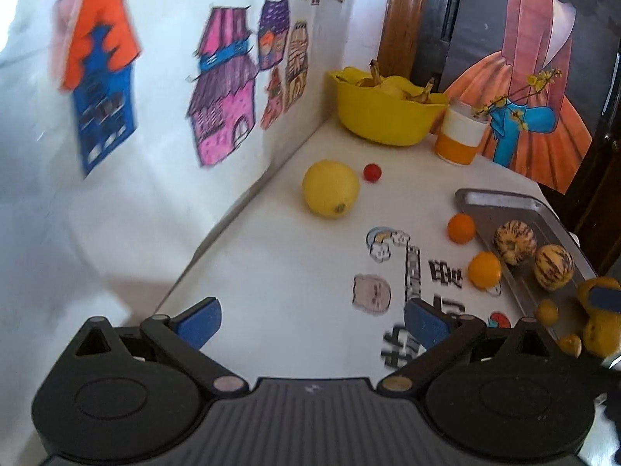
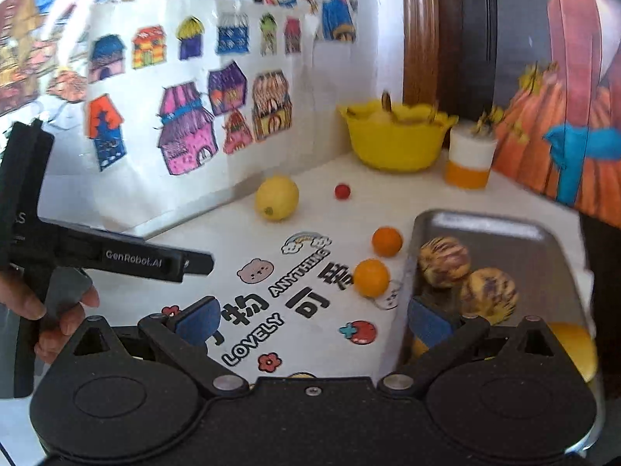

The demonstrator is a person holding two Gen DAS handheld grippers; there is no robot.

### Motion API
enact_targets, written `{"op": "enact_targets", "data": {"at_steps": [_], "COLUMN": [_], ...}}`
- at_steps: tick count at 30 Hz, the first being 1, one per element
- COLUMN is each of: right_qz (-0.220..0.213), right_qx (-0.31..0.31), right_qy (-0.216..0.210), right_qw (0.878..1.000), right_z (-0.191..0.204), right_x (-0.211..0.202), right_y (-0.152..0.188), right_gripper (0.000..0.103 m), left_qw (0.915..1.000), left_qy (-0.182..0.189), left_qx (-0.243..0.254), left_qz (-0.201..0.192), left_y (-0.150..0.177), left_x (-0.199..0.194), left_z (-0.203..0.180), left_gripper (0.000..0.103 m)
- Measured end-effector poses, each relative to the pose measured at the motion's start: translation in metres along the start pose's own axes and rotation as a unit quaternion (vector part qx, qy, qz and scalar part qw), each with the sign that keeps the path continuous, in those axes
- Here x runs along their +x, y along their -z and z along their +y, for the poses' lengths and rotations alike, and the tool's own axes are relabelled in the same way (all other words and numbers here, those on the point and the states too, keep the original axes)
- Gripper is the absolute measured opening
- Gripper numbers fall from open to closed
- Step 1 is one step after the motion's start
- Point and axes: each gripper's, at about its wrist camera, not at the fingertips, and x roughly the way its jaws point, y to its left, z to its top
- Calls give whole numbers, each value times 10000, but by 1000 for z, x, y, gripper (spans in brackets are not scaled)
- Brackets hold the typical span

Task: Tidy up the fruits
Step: 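Move the left gripper toward the yellow lemon while the right approaches an orange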

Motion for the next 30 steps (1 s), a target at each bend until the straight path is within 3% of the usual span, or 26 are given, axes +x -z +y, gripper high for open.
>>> {"op": "enact_targets", "data": {"at_steps": [8, 13, 19, 24, 30], "right_qz": [124, -67, -252, -153, 0], "right_qx": [100, -184, -620, -493, -482], "right_qy": [-24, 83, 153, 69, -34], "right_qw": [9999, 9998, 9976, 9986, 9988], "right_z": [-18, -23, -23, -32, -37], "right_x": [28, 37, 56, 73, 85], "right_y": [-5, -10, -12, -15, -16], "right_gripper": [102, 102, 92, 78, 72], "left_qw": [9993, 9997, 10000, 9997, 9993], "left_qy": [169, 152, -26, -240, -321], "left_qx": [-343, -204, -33, -22, 73], "left_qz": [-42, 5, -29, -37, -181], "left_y": [-23, -35, -46, -54, -62], "left_x": [27, 49, 82, 107, 124], "left_z": [-8, -18, -24, -22, -26], "left_gripper": [102, 102, 102, 102, 101]}}
